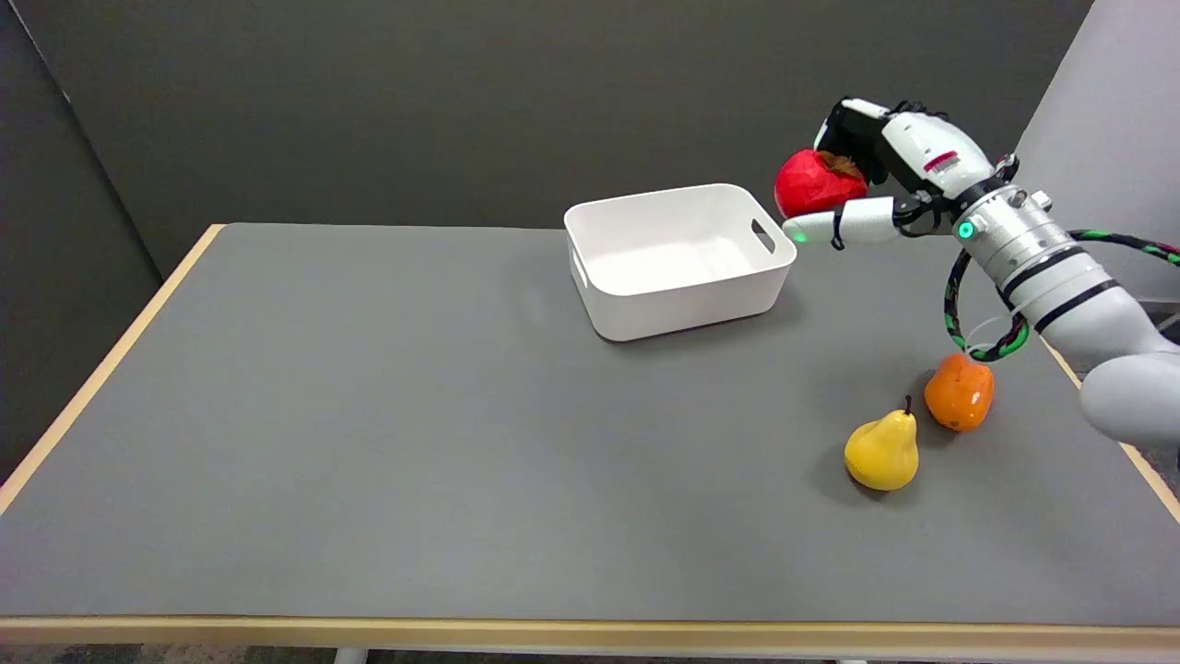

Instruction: Place tomato into white box.

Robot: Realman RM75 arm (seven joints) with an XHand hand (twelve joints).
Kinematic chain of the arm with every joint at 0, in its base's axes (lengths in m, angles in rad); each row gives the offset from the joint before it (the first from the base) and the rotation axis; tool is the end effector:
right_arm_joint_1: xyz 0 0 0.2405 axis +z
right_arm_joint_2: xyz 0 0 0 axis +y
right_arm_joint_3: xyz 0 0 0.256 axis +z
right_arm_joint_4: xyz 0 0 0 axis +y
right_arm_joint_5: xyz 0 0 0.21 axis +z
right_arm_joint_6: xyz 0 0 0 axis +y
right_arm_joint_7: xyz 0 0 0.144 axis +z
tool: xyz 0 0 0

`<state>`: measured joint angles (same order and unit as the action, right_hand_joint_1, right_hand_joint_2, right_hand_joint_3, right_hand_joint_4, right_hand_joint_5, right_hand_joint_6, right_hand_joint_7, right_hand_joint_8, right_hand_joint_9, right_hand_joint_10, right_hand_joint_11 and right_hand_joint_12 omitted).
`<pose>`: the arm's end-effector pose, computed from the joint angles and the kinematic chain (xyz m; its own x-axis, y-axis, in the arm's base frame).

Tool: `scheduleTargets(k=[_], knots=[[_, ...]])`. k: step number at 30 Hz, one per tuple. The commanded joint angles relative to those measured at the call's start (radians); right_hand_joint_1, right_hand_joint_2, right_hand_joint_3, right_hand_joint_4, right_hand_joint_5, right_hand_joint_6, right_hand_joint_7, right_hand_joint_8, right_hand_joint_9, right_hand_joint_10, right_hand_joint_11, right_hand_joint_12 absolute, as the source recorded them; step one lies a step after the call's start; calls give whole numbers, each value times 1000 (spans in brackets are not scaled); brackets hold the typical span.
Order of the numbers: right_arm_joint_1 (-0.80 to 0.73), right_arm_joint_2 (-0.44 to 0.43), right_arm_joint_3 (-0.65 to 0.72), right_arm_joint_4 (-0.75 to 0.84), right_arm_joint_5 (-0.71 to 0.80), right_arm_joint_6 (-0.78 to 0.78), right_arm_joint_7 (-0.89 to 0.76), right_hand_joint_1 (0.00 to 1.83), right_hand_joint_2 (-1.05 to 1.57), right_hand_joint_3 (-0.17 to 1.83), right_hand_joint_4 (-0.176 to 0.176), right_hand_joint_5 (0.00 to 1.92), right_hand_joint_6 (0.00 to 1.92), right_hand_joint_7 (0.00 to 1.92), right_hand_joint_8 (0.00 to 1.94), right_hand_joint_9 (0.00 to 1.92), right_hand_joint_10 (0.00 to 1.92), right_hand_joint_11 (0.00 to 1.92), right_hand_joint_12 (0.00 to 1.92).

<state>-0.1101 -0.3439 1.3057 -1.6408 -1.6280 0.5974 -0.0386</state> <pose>-0.1210 -0.3263 0.4528 0.9337 0.2302 0.2742 -0.2725 -0.0399 0.9613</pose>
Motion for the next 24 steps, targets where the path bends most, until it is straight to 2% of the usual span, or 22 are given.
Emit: scheduleTargets(k=[1,7,14,19,24], knots=[[6,53,38,-70,83,-32,-2,1108,1209,259,-72,503,1620,735,1585,780,1533,653,1804],[4,49,16,-60,83,12,-2,1116,1197,275,-67,510,1612,739,1582,778,1538,633,1806],[5,54,8,-35,77,27,-2,1119,1175,309,-70,520,1602,750,1575,798,1535,707,1797],[6,92,34,-8,75,-5,11,1122,1167,317,-70,526,1593,757,1569,809,1525,714,1797],[6,104,51,23,41,-16,104,1121,1167,321,-69,524,1596,754,1574,806,1539,717,1790]])
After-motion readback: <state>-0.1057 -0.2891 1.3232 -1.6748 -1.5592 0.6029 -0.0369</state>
